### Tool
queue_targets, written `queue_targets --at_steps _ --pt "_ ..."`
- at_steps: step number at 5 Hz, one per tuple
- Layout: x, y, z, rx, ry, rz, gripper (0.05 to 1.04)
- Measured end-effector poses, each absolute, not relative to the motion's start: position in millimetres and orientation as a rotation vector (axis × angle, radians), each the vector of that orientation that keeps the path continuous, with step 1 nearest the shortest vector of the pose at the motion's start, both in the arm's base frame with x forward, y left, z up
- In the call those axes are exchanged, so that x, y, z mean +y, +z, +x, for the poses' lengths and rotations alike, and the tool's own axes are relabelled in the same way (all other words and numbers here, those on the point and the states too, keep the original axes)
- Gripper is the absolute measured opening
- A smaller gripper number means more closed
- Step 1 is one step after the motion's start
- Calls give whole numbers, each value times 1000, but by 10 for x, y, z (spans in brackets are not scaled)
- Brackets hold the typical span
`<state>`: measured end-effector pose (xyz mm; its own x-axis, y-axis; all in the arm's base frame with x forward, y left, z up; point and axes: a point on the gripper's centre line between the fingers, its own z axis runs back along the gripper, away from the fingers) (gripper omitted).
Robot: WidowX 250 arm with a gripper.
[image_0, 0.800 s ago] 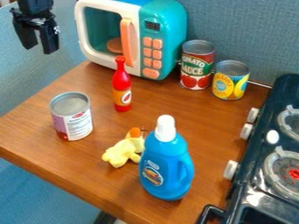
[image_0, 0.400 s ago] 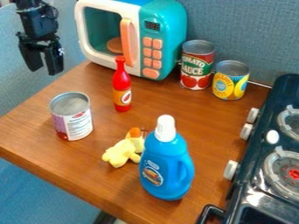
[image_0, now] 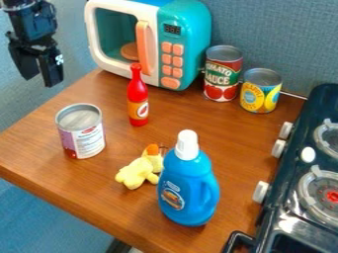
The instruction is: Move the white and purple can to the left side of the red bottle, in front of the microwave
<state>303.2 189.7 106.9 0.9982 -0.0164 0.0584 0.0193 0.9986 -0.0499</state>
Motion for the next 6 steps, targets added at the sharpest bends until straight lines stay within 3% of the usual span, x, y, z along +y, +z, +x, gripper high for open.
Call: queue_targets --at_steps 1,5,6 --pt "1865 1031 2821 -14 -60 -11 1004" --pt "1449 990 2208 93 -252 0 1004" --pt "1354 919 2149 144 -249 55 1005"
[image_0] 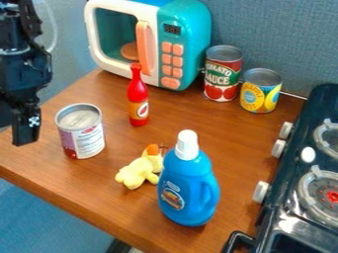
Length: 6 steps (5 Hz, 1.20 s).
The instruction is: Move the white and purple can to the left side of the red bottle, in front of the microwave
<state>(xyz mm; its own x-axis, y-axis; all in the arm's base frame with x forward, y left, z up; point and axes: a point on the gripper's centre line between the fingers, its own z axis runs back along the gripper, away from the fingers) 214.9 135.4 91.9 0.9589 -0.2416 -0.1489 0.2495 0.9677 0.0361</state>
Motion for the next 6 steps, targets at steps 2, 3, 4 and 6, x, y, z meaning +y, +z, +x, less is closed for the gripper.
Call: queue_targets --at_steps 2,3,4,6 --pt "1259 881 2234 91 -118 136 1004" --pt "1211 854 2319 62 -53 155 1004" --pt "1167 841 2439 52 -5 95 1004" --pt "1160 807 2615 71 96 43 1004"
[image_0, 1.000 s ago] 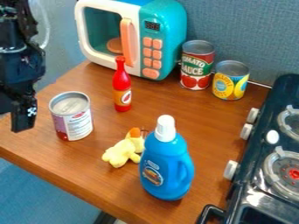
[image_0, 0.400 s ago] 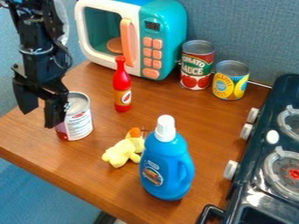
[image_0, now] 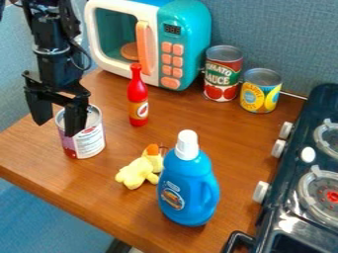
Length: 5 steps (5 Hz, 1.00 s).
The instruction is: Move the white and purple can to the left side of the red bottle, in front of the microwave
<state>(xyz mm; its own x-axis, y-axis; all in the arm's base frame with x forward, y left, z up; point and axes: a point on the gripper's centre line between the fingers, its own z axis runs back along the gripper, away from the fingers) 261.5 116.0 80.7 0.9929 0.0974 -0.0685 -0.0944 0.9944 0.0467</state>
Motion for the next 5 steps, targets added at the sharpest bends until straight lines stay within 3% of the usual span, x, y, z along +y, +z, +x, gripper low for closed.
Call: queue_targets --at_steps 3,4,5 --pt "1213 670 2496 156 169 85 1005" --pt "1156 605 2592 183 147 6 1004" --pt "1245 668 2788 145 198 -153 1004"
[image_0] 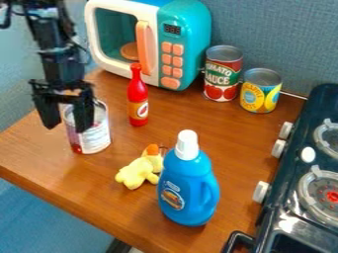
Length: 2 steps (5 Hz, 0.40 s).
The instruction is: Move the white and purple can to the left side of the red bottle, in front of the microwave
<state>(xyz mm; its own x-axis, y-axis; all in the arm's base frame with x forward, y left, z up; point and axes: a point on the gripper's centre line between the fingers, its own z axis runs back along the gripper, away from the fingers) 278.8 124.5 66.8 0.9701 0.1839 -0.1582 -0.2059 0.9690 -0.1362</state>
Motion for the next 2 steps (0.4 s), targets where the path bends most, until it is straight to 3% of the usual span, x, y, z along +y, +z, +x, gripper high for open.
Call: queue_targets --at_steps 2 --pt "1378 568 3115 208 255 -121 1004"
